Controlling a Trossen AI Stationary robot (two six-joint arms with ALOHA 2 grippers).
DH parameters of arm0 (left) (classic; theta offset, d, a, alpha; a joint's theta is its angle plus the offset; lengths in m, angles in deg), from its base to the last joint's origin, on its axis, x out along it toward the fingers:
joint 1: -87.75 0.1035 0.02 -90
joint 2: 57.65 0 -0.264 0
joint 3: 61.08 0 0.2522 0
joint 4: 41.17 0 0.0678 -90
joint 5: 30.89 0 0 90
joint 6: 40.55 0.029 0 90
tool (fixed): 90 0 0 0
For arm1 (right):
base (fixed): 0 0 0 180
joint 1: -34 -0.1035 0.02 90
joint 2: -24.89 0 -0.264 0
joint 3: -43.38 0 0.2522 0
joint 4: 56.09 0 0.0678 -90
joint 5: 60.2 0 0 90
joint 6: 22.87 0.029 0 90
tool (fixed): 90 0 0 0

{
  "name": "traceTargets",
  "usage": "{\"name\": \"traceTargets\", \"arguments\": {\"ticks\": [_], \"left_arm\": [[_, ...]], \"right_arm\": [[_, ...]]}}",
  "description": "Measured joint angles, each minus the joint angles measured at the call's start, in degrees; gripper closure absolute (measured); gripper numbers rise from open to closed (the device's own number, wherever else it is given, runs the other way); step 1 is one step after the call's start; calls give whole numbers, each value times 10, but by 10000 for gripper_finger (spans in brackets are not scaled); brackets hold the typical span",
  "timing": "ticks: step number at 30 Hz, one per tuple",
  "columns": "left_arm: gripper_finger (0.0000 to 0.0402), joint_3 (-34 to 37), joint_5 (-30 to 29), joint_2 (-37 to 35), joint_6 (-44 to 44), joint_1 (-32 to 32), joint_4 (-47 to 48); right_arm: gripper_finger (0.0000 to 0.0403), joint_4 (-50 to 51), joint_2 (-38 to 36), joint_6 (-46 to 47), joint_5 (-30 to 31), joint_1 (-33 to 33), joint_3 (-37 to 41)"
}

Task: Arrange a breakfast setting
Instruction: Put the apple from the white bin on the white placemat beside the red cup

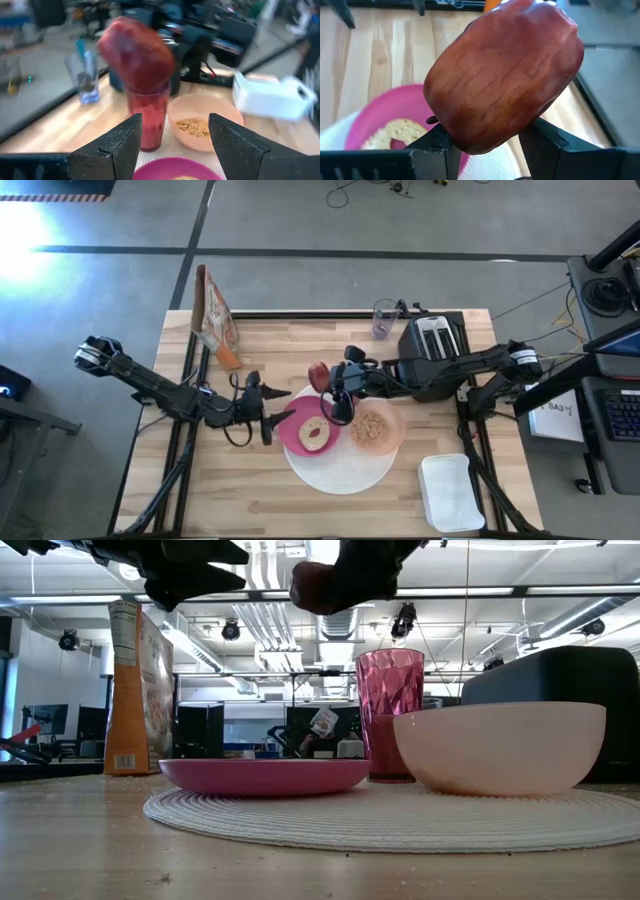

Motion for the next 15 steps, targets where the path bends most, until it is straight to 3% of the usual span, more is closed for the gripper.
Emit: {"name": "traceTargets", "arguments": {"ticks": [6, 15], "left_arm": [[189, 0, 0, 29, 131, -3, -63], [189, 0, -1, 68, 137, 1, -183]], "right_arm": [[248, -3, 1, -93, 0, -5, 0], [248, -6, 1, -189, 2, -5, 0]]}}
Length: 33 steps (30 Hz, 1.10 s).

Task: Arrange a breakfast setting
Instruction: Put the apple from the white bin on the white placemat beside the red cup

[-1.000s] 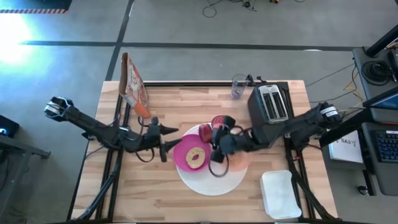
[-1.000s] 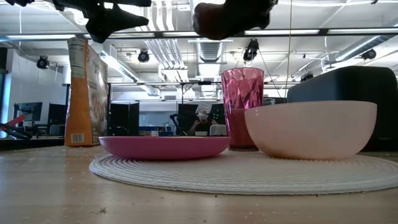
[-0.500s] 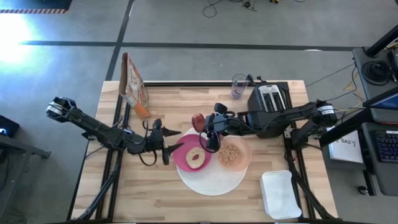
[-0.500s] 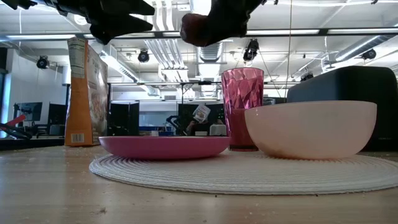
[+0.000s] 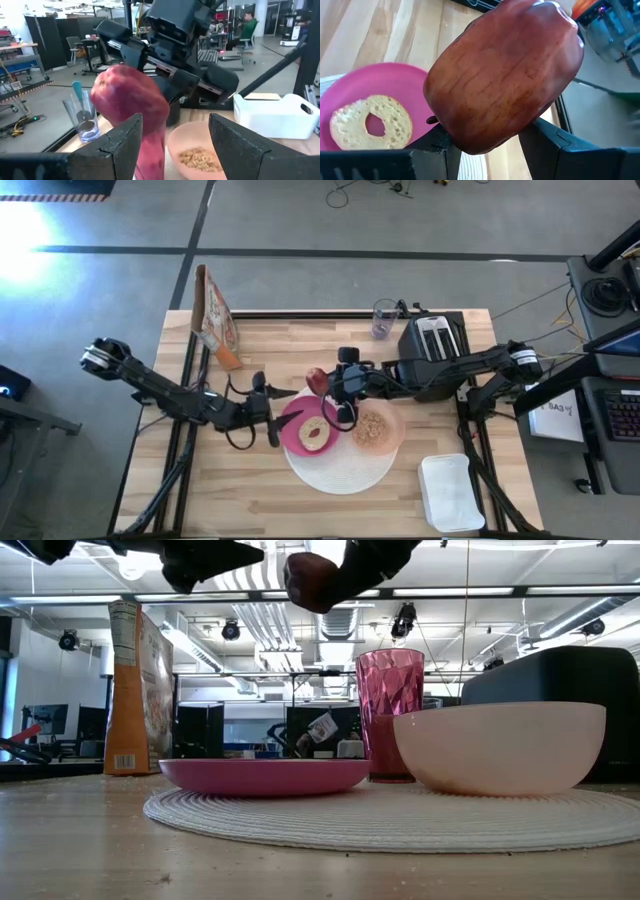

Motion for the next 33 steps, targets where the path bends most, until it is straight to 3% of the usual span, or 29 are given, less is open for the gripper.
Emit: {"name": "traceTargets", "arguments": {"ticks": [3, 10, 17, 20, 23, 25, 30, 33], "left_arm": [[186, 0, -28, 14, -2, 0, -26], [159, -44, -217, 58, 62, 0, -37], [152, -132, -228, 124, 71, 0, -17], [155, -179, -237, 145, 65, -1, 93], [163, -213, -298, 154, -14, -2, 198], [168, -212, -344, 154, -46, -5, 234], [171, -181, -316, 148, -118, -5, 219], [171, -136, -310, 149, -128, -5, 149]], "right_arm": [[248, 0, 0, -20, -3, 0, 0], [248, 0, 0, -54, -26, -4, 0], [248, -3, -1, -51, -25, -4, 0], [248, 7, -1, -39, -25, -4, 1], [248, 14, -1, -25, -20, -3, 1], [248, 33, -1, -22, -18, -2, 1], [248, 41, -2, -27, -21, -3, 1], [248, 33, -2, -28, -23, -4, 1]]}}
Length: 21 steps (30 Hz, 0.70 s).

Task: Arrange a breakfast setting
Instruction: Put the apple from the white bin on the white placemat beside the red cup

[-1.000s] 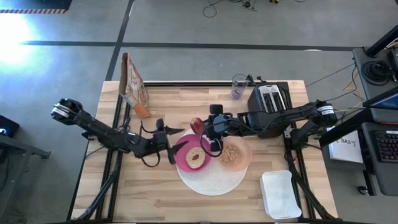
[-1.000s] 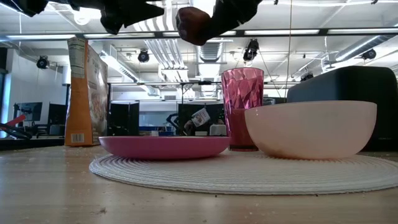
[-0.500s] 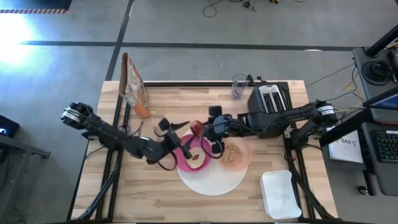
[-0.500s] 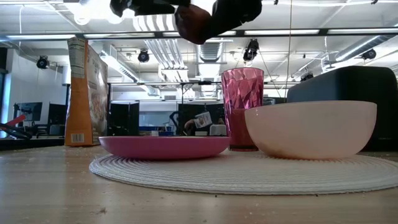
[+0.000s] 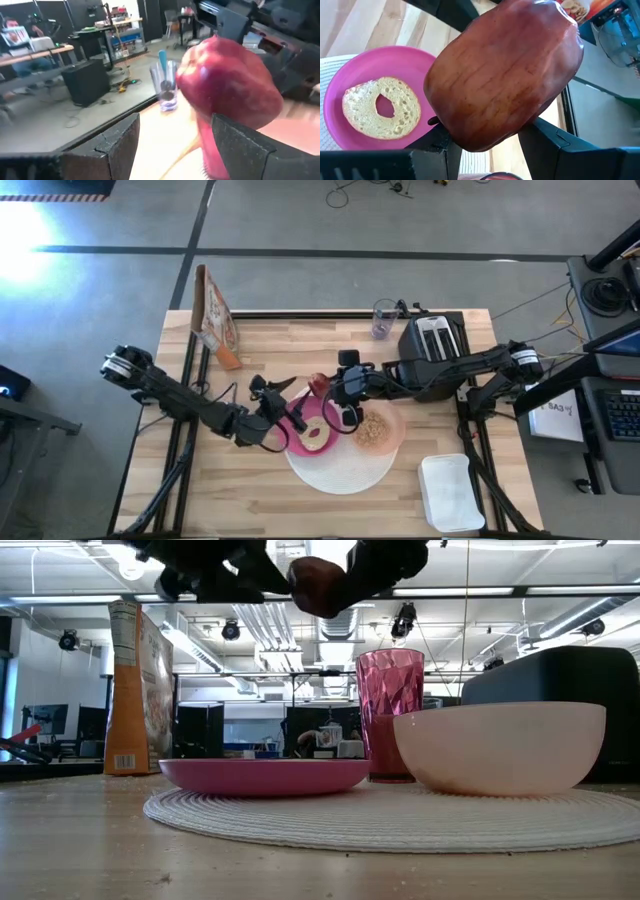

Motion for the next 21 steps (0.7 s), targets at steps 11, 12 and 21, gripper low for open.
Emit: {"name": "traceTargets", "arguments": {"ticks": [11, 12, 21], "left_arm": [[171, 237, 274, 22, 136, 4, -636], [171, 247, 291, 23, 134, 5, -654], [147, 228, 372, 22, 73, 5, -568]], "right_arm": [[248, 2, 0, -16, 7, 0, 0], [248, 1, -1, -16, 8, 0, 0], [248, 2, 0, -24, 9, 0, 0]]}}
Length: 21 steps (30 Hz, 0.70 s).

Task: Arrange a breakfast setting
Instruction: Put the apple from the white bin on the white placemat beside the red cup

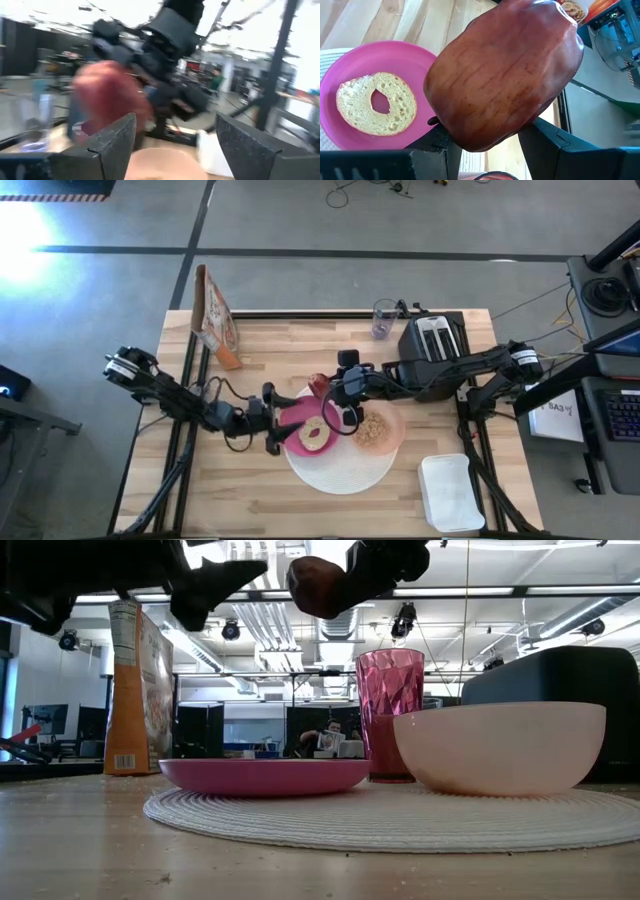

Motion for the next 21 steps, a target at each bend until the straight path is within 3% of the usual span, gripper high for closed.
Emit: {"name": "traceTargets", "arguments": {"ticks": [4, 9, 15, 21], "left_arm": [[121, -25, 12, 0, 5, 2, 67], [114, 5, -1, -2, 29, 15, 12], [113, 17, 23, -2, 91, 32, -33], [113, 14, 68, -2, 89, 54, -31]], "right_arm": [[248, 0, 0, 2, 0, 0, 0], [248, 0, 0, 4, -1, 0, 0], [248, -28, 0, -1, -61, 0, 0], [248, -54, 0, -4, -124, 0, 0]]}}
